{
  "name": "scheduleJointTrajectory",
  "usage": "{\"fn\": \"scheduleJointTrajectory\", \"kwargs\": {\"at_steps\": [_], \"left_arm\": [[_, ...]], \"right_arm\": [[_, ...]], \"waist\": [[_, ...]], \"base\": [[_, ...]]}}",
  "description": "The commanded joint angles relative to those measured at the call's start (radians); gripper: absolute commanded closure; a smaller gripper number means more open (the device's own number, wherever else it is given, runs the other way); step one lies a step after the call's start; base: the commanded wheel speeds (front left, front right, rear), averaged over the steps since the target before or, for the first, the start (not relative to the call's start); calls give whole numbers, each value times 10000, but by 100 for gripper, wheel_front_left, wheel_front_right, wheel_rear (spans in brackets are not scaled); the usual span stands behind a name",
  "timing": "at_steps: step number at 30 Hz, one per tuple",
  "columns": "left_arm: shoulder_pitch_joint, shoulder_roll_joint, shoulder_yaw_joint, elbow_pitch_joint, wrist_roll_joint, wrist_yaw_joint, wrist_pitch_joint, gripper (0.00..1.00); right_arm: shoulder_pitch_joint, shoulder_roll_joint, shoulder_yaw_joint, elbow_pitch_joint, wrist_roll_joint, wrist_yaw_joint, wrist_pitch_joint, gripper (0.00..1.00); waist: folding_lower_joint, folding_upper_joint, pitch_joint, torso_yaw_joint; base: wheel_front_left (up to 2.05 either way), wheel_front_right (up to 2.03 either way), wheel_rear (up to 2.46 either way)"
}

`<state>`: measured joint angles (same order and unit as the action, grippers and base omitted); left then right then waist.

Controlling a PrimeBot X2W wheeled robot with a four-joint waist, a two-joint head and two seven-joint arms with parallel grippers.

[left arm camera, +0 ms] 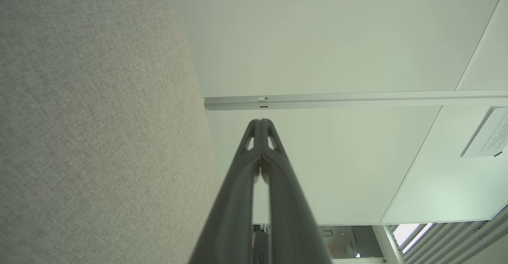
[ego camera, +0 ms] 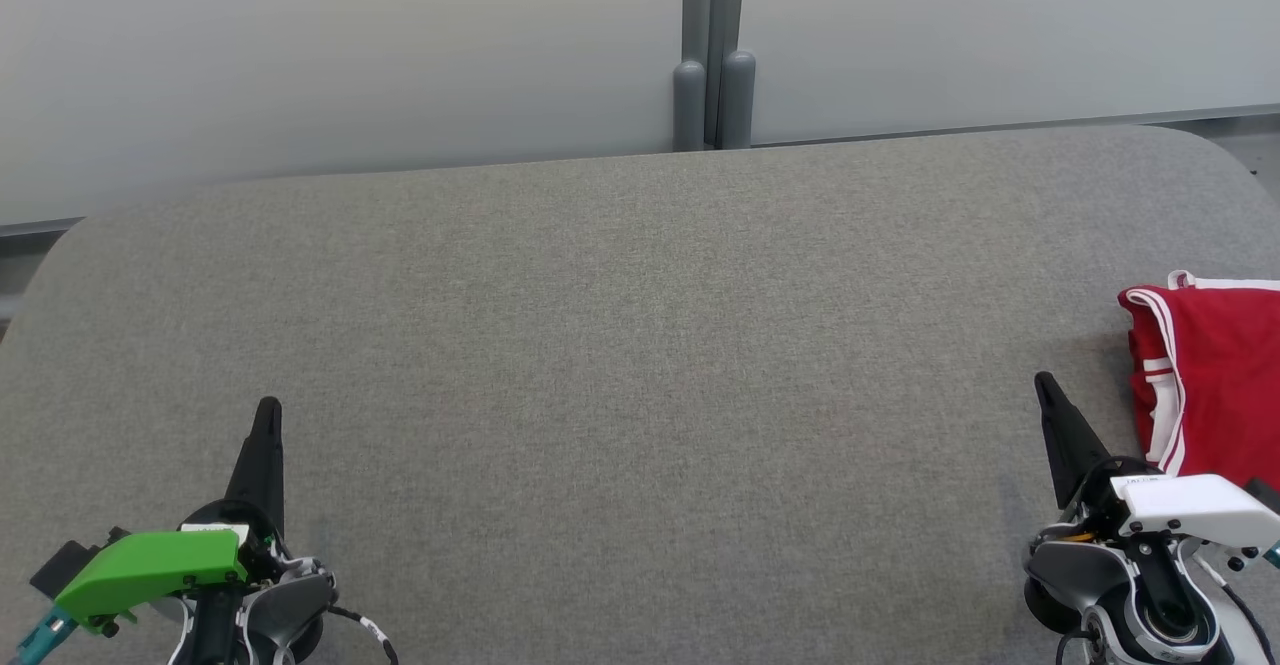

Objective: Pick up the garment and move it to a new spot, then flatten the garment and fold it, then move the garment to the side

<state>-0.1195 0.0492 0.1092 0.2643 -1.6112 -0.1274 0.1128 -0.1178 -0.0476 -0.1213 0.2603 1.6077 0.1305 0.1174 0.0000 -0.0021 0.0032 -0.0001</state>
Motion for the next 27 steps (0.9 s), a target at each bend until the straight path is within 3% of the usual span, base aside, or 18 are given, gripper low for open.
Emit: {"fn": "scheduleJointTrajectory", "kwargs": {"at_steps": [1,27], "left_arm": [[-158,0,37,-28,-7,-65,9,100],[-158,0,35,-29,-8,-65,8,100]], "right_arm": [[-96,-50,-3,-31,54,4,26,100],[-95,-50,-2,-30,54,4,25,100]], "waist": [[0,21,0,0],[0,21,0,0]], "base": [[0,0,0],[0,0,0]]}}
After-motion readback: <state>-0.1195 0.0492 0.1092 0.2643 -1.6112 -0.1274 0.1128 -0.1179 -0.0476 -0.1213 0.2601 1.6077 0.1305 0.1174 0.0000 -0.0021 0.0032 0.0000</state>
